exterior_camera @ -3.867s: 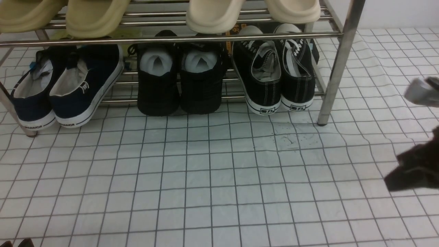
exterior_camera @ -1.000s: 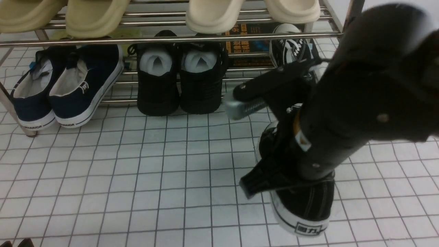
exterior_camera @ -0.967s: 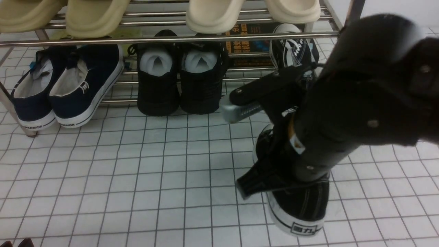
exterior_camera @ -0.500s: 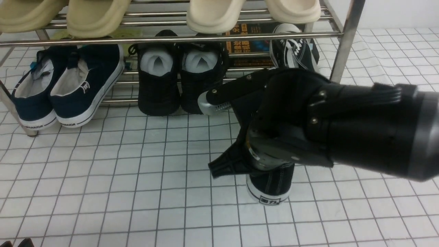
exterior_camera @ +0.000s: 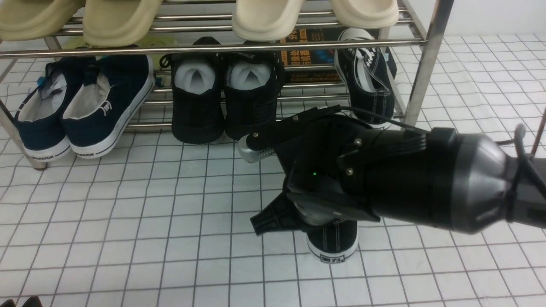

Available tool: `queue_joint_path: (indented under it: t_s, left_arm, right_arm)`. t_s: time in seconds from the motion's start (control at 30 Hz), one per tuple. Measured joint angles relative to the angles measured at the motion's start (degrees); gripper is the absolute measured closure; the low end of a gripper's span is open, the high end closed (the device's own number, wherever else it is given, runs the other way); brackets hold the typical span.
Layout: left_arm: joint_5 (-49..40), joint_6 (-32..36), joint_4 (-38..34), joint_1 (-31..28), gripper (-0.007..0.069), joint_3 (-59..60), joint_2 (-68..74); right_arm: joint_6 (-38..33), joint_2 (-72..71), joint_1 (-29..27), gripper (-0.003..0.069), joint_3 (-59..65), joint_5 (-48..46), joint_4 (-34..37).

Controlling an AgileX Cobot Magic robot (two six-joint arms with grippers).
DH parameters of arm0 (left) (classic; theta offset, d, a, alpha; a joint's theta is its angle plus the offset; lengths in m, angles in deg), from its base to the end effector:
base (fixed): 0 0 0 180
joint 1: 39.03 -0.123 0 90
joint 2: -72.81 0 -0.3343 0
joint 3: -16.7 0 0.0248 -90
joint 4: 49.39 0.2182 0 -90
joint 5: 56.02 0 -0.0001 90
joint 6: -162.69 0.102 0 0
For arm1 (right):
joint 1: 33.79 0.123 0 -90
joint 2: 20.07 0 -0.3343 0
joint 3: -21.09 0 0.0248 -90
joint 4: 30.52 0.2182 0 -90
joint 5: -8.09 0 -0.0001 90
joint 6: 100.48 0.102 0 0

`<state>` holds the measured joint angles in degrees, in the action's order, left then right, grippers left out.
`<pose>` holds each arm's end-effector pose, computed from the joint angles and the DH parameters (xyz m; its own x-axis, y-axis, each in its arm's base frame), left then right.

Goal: Take the shoes off the shelf with your hand from the white checkered tablecloth.

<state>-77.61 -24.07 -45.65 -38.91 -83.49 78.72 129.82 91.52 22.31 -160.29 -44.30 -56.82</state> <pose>-0.0194 0.0025 0.1681 -0.2952 -0.0566 -0.9538 -0.0378 0.9982 -0.0476 0.2359 0.2868 0.2922 -0.8270 -0.3037 -0.4731 -0.3024 0.9497 -0.0811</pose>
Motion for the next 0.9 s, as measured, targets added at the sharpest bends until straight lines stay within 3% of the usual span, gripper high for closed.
queue_joint_path:
  t_s: [0.47,0.6,0.9]
  left_arm:
    - [0.0,0.0,0.0,0.0,0.0384,0.0,0.0]
    - [0.0,0.0,0.0,0.0,0.0384,0.0,0.0]
    - [0.0,0.0,0.0,0.0,0.0384,0.0,0.0]
  right_arm:
    - [0.1,2.5,-0.6,0.0589,0.0,-0.2,1.6]
    - [0.1,2.5,-0.6,0.0515,-0.1,0.0,2.9]
    - [-3.7,0.4,-1.2,0.0244,-5.5,-7.4,3.0]
